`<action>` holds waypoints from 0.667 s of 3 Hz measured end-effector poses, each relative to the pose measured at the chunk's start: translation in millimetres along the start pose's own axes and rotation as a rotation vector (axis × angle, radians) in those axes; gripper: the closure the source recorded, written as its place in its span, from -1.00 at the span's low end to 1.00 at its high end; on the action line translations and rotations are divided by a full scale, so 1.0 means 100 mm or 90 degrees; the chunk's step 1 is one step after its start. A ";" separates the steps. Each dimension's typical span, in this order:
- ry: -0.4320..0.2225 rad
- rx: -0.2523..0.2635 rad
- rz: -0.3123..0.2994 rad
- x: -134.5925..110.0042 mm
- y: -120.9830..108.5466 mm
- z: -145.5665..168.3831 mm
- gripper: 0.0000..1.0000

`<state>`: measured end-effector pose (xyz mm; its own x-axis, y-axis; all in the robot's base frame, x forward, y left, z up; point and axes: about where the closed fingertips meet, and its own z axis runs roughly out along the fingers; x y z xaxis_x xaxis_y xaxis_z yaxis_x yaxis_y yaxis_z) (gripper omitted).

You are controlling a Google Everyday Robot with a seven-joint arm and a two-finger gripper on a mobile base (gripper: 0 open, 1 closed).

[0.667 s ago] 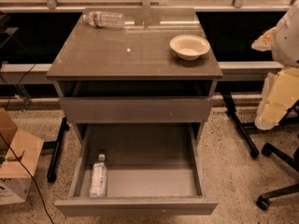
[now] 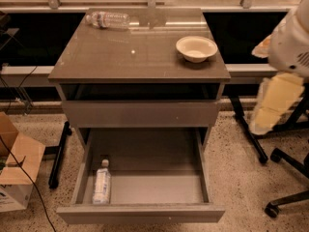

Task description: Pick blue plastic bottle from middle drawer and place on counter

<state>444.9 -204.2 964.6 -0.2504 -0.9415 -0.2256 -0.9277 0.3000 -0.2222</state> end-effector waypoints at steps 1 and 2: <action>0.004 -0.035 0.063 -0.13 0.00 0.41 -1.00; 0.020 -0.064 0.137 -0.18 0.01 0.83 -1.00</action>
Offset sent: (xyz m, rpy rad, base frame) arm 0.0415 0.0455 -0.1258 0.0839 0.2321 -0.3473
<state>471.6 -173.8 889.9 -0.4524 -0.8623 -0.2276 -0.8746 0.4789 -0.0760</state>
